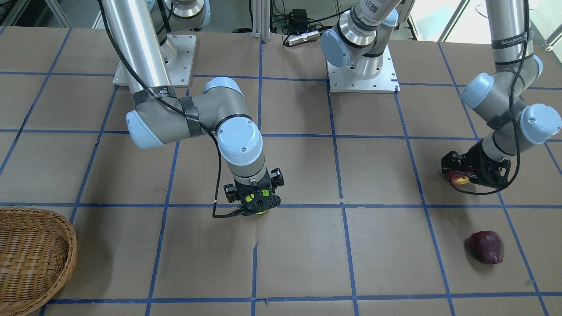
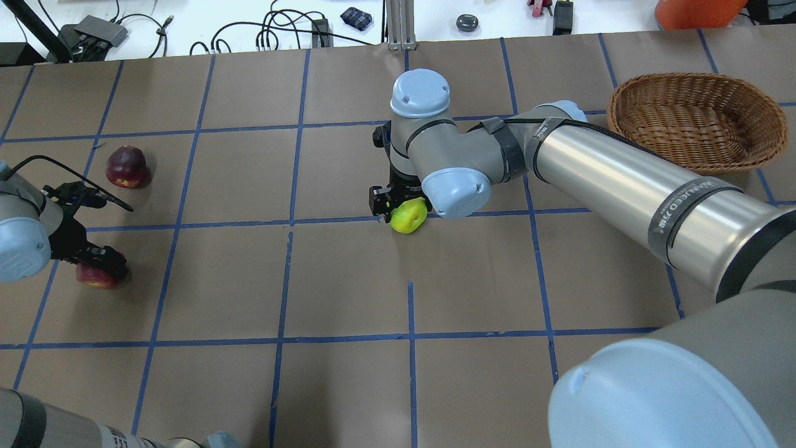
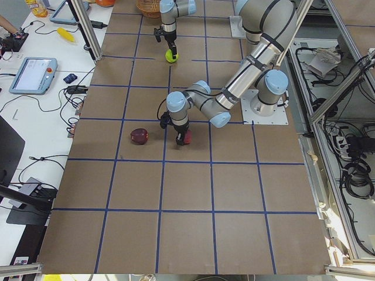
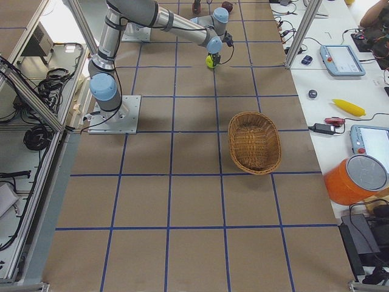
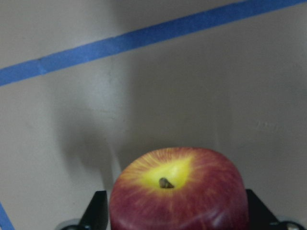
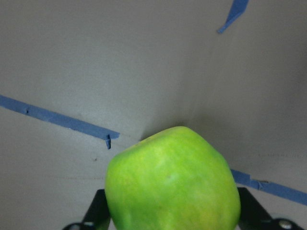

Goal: Put all apples into basket
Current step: 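Grasp green apple with right gripper while left gripper grasps nearer red apple, then carry green apple over basket while left gripper carries red apple toward center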

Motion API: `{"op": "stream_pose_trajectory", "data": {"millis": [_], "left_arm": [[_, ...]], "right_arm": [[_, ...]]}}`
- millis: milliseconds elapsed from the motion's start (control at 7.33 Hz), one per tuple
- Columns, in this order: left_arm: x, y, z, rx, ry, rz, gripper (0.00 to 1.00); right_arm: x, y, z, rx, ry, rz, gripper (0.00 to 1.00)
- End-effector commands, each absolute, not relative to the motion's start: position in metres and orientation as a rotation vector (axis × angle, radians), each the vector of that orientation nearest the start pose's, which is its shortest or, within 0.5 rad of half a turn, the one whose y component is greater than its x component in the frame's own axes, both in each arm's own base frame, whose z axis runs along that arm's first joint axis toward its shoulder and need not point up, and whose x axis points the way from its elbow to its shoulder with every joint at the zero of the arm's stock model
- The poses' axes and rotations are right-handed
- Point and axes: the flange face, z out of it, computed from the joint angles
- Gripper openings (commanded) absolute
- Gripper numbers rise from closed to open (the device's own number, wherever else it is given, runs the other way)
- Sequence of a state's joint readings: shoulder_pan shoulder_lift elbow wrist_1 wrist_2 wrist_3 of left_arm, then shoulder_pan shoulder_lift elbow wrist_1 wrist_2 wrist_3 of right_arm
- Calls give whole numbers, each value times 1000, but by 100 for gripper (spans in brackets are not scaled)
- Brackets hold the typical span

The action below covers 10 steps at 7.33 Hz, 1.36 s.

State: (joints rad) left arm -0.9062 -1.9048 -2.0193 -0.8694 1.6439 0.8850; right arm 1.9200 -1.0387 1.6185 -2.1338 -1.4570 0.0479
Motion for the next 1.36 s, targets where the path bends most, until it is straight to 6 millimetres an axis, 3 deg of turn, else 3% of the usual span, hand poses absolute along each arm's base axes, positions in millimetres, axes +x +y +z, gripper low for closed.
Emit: {"op": "stream_pose_trajectory", "data": {"millis": [0,136,273,409,545,818,955,1227], "left_arm": [[190,-491,198,275,3192,121,38],[160,-501,213,229,3196,134,38],[124,-506,220,177,3198,160,38],[94,-512,223,111,3192,163,38],[56,-517,214,44,3196,194,38],[-61,-520,221,-150,3159,174,38],[-116,-521,222,-335,3161,154,38],[-215,-529,221,-477,3176,57,38]], "right_arm": [[329,-562,281,-388,3006,23,0],[263,-579,325,-231,3041,59,0],[172,-598,367,-29,3045,34,0],[86,-615,385,70,3048,-35,0],[-7,-627,389,95,3055,-87,0],[-147,-655,354,34,3153,-183,0],[-184,-674,328,-26,3179,-205,0],[-240,-694,286,12,3216,-151,0]]}}
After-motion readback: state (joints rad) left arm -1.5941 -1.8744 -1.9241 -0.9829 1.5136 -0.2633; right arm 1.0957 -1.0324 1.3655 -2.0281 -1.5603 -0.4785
